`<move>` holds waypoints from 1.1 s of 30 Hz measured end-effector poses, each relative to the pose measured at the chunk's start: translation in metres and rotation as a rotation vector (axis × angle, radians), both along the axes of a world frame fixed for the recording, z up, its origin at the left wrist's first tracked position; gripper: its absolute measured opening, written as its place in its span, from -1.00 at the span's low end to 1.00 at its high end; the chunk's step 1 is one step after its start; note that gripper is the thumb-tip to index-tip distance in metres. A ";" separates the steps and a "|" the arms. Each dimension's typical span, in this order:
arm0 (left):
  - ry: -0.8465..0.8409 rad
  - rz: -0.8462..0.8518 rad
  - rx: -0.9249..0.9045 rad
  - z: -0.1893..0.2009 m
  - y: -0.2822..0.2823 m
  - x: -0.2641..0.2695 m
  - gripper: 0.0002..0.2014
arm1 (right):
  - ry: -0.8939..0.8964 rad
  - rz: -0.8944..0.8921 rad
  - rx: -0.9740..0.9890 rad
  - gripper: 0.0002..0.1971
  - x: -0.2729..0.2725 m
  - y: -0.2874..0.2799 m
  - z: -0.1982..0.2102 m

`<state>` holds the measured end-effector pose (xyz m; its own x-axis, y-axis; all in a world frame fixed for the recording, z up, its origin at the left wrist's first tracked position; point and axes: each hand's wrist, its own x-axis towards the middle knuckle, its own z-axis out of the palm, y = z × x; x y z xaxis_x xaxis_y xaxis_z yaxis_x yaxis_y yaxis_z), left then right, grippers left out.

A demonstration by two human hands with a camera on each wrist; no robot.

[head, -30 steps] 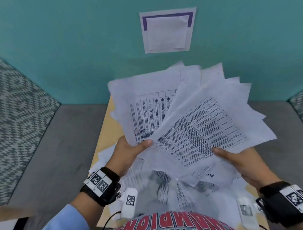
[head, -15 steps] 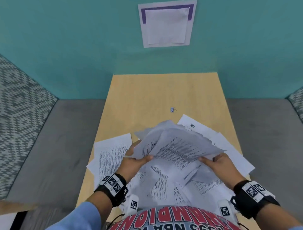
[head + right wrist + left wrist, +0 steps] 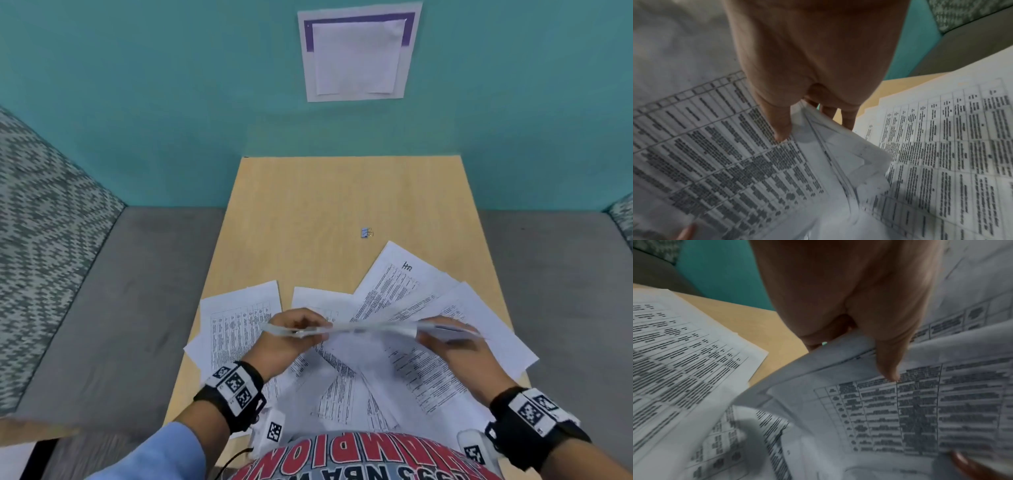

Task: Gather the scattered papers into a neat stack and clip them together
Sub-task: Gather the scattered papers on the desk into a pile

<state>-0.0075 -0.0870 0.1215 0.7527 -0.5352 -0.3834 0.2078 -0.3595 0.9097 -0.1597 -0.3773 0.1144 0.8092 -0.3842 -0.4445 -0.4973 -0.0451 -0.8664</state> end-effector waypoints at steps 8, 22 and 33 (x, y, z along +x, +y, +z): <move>-0.104 0.130 -0.083 0.007 -0.003 0.004 -0.79 | -0.257 -0.070 -0.100 -0.75 0.007 -0.008 0.028; -0.158 0.173 -0.136 0.023 -0.017 0.006 -0.95 | -0.298 -0.090 -0.045 -0.86 0.021 0.003 0.056; -0.176 0.215 -0.200 0.038 -0.021 0.009 -0.72 | -0.400 -0.077 -0.123 -0.79 0.026 -0.004 0.060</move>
<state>0.0015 -0.1085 0.1595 0.9015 -0.4090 -0.1413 0.0933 -0.1352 0.9864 -0.1336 -0.3808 0.1744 0.8755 -0.4807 -0.0489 -0.1293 -0.1357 -0.9823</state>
